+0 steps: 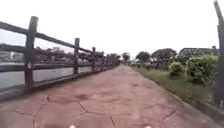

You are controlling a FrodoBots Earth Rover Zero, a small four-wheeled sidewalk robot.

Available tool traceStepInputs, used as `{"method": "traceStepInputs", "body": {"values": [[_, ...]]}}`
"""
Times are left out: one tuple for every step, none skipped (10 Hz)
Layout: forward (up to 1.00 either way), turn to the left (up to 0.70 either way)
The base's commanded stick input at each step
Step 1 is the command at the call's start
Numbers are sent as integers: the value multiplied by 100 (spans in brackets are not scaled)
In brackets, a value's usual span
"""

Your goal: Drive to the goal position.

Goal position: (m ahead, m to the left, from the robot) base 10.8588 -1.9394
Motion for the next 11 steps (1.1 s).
{"method": "traceStepInputs", "body": {"values": [[100,-17],[100,-22],[100,-9],[100,2],[100,-3],[100,-15],[100,-19],[100,-13],[100,-4],[100,-20],[100,-38]]}}
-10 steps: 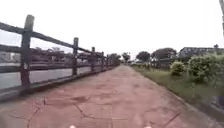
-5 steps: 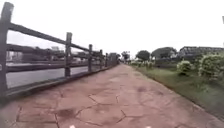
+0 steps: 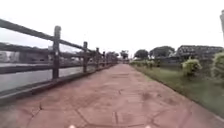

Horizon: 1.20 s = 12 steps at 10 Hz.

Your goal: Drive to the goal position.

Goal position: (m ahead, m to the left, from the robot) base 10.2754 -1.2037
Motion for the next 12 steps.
{"method": "traceStepInputs", "body": {"values": [[100,-38],[100,-16],[100,-26],[100,-12],[100,-13],[100,-34],[100,-14],[100,2],[100,-6],[100,-27],[100,-22],[100,2]]}}
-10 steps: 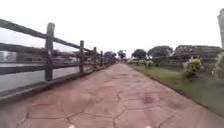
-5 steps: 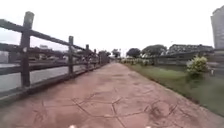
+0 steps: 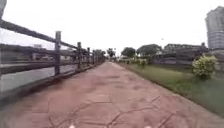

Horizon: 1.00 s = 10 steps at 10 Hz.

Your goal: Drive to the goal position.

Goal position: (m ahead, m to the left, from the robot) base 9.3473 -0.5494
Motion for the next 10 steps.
{"method": "traceStepInputs", "body": {"values": [[100,2],[100,2],[100,2],[100,2],[100,2],[100,2],[100,2],[100,2],[100,2],[100,2]]}}
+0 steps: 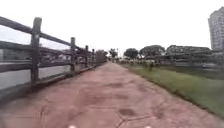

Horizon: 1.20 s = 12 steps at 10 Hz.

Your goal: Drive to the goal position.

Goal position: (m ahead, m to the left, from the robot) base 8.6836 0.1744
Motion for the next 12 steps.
{"method": "traceStepInputs", "body": {"values": [[100,-2],[100,-24],[100,-16],[100,-4],[100,-1],[100,1],[100,0],[100,2],[100,2],[100,2],[100,2],[100,2]]}}
